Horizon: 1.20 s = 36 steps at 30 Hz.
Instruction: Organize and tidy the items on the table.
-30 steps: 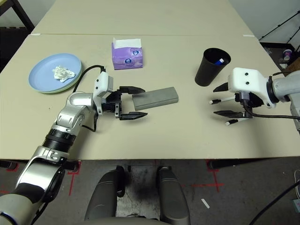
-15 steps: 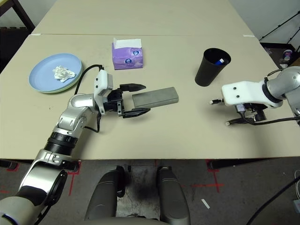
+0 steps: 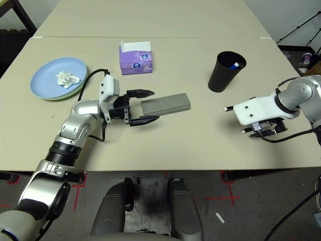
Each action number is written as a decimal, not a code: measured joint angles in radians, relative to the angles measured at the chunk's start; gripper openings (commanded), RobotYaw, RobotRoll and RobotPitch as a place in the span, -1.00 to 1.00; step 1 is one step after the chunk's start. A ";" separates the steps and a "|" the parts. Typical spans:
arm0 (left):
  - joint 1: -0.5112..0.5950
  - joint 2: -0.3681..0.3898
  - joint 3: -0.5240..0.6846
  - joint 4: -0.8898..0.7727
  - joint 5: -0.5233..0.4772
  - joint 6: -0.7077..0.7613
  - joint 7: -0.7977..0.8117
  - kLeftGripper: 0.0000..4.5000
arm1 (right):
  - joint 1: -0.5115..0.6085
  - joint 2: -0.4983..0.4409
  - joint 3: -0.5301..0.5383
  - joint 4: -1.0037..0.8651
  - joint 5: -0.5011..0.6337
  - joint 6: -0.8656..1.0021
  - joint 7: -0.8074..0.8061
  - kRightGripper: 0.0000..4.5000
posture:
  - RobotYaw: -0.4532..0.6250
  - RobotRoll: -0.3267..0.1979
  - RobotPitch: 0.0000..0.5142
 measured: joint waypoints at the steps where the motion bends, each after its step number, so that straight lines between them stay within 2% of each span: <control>1: 0.000 0.000 0.000 0.000 -0.001 0.001 0.000 0.99 | 0.000 0.000 0.000 0.000 0.000 -0.003 0.000 1.00 | -0.32 0.25 -0.23; 20: 0.000 0.005 0.000 0.000 -0.002 0.005 0.000 0.99 | 0.061 -0.001 0.000 -0.053 -0.001 0.004 0.023 1.00 | -0.31 0.25 -0.23; 23: 0.000 0.007 0.000 0.000 -0.002 0.005 0.000 1.00 | 0.067 -0.001 0.000 -0.059 -0.004 0.010 0.020 0.73 | -0.31 0.25 -0.23; 24: 0.000 0.007 0.000 0.000 -0.002 0.005 0.000 1.00 | 0.068 -0.001 0.000 -0.060 -0.004 0.010 0.020 0.59 | -0.31 0.25 -0.23; 32: 0.000 0.014 0.000 0.000 -0.002 0.005 0.000 1.00 | 0.064 -0.001 0.001 -0.057 -0.020 -0.002 0.013 -0.80 | -0.30 0.25 -0.23; 33: 0.000 0.015 0.000 0.000 -0.002 0.005 0.000 1.00 | 0.061 -0.001 0.002 -0.055 -0.023 -0.004 0.014 -0.85 | -0.30 0.25 -0.23; 36: 0.000 0.016 0.000 0.000 -0.002 0.005 0.000 1.00 | 0.054 -0.001 0.008 -0.048 -0.032 -0.011 0.016 -0.85 | -0.30 0.25 -0.23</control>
